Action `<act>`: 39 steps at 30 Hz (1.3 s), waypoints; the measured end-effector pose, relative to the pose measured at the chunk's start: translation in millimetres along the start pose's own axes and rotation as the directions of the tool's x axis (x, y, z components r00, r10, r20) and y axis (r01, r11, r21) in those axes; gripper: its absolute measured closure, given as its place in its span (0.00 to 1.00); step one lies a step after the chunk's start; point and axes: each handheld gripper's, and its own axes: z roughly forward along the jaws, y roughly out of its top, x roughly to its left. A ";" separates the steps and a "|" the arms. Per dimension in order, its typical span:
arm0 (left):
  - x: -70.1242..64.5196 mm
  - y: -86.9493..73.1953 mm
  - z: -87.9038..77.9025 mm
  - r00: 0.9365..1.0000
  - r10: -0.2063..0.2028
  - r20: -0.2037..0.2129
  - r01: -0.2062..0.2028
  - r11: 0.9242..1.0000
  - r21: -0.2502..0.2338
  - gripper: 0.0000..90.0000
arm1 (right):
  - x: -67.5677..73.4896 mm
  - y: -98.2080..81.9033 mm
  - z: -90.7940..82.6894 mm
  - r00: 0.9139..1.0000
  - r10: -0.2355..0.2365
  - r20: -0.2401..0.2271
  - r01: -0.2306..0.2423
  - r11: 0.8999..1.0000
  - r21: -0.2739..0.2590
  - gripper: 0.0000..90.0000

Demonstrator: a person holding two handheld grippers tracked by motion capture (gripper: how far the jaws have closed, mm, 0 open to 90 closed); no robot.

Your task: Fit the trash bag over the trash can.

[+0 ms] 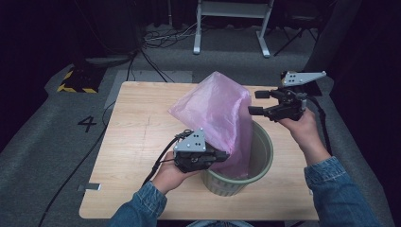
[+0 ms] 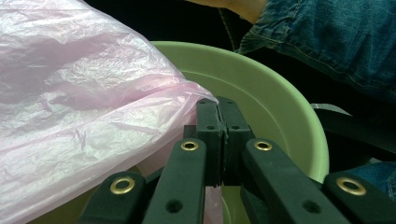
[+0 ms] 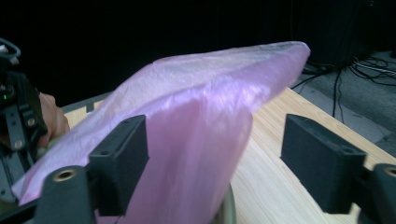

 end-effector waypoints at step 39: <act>0.0 27.1 -19.9 0.973 0.087 -0.212 -0.106 0.991 -0.076 0.57 | 71.6 -62.6 -7.0 0.981 -0.155 -0.115 0.181 0.946 0.270 0.98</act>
